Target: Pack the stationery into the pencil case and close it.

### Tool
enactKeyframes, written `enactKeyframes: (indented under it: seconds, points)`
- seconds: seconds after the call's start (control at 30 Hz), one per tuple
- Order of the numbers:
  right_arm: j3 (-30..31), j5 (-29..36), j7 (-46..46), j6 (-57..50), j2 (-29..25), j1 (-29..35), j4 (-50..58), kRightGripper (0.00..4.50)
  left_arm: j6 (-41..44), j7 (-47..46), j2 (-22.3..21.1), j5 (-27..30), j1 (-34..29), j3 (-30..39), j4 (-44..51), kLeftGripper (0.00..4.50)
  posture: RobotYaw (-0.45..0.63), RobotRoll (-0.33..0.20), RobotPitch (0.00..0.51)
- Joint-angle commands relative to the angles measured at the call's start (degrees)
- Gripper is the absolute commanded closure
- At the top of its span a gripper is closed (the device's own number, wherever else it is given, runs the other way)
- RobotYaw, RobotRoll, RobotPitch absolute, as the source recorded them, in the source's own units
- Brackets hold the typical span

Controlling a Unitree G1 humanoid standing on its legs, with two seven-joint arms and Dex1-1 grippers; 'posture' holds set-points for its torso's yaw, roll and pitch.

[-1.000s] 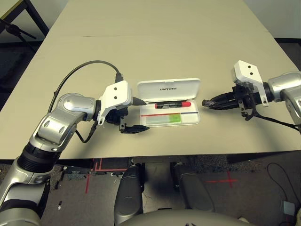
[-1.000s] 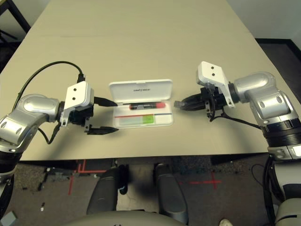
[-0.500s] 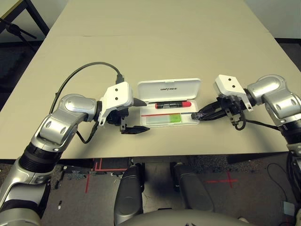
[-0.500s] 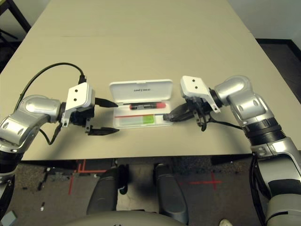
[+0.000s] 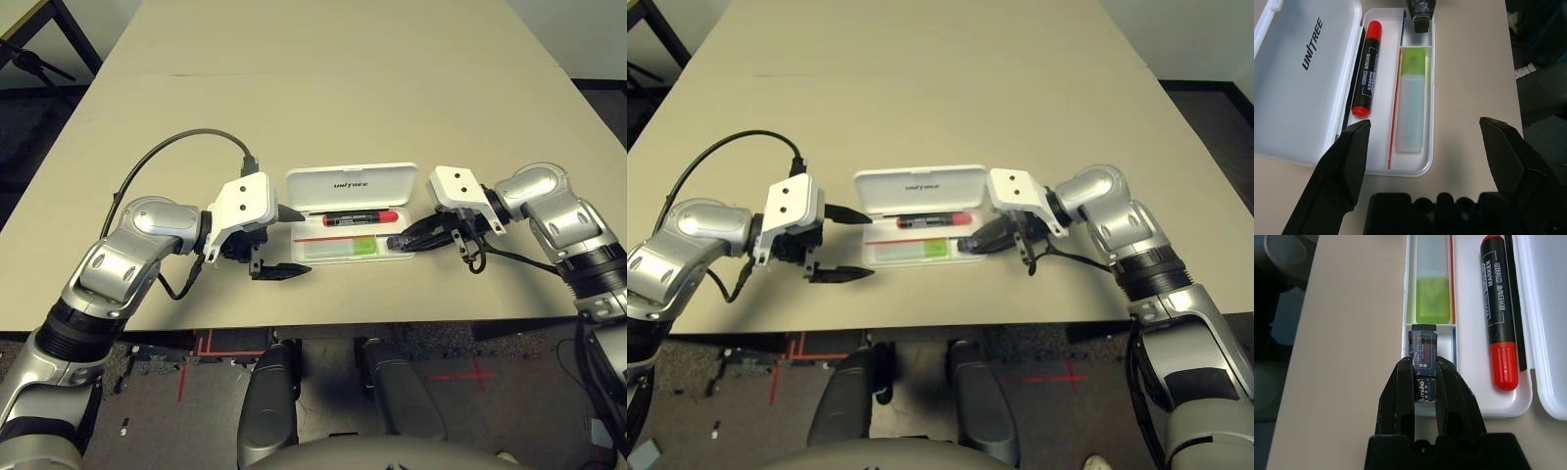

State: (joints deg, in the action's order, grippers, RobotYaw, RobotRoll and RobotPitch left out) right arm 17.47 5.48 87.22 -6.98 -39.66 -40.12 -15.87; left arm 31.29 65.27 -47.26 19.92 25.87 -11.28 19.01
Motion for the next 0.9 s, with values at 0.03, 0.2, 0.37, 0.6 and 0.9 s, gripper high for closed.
enactKeyframes:
  seconds: [0.03, 0.2, 0.37, 0.6, 0.9]
  points:
    - [0.69, -0.86, -0.51, 0.75, 0.21, 0.2, -0.3, 3.46, 0.07, -0.13, -0.38, -0.28, -0.76, 0.12, 0.16, 0.0, -0.02, 0.0, 0.213]
    - [-0.29, 0.15, -0.46, -0.36, 0.07, 0.07, 0.11, 1.71, -0.16, 0.05, -0.4, -0.32, -0.67, 0.11, -0.33, 0.0, -0.02, 0.0, 0.212]
    - [-3.36, 5.0, 0.72, -6.91, -1.38, 0.55, 2.42, 0.01, -0.46, 0.08, -0.26, -0.39, -0.69, 0.13, -0.94, 0.0, -0.02, 0.0, 0.211]
    - [-12.03, 13.75, 0.51, -16.69, -7.53, 6.26, 6.01, 0.01, -0.53, -0.32, -0.06, 0.34, -1.34, 1.35, -2.05, 0.0, -0.01, 0.0, 0.21]
    - [-24.8, 20.28, -3.54, -19.15, -12.75, 19.51, 7.88, 0.01, -0.15, -0.61, -0.09, 1.08, -2.4, 2.9, -2.09, 0.0, -0.03, 0.0, 0.209]
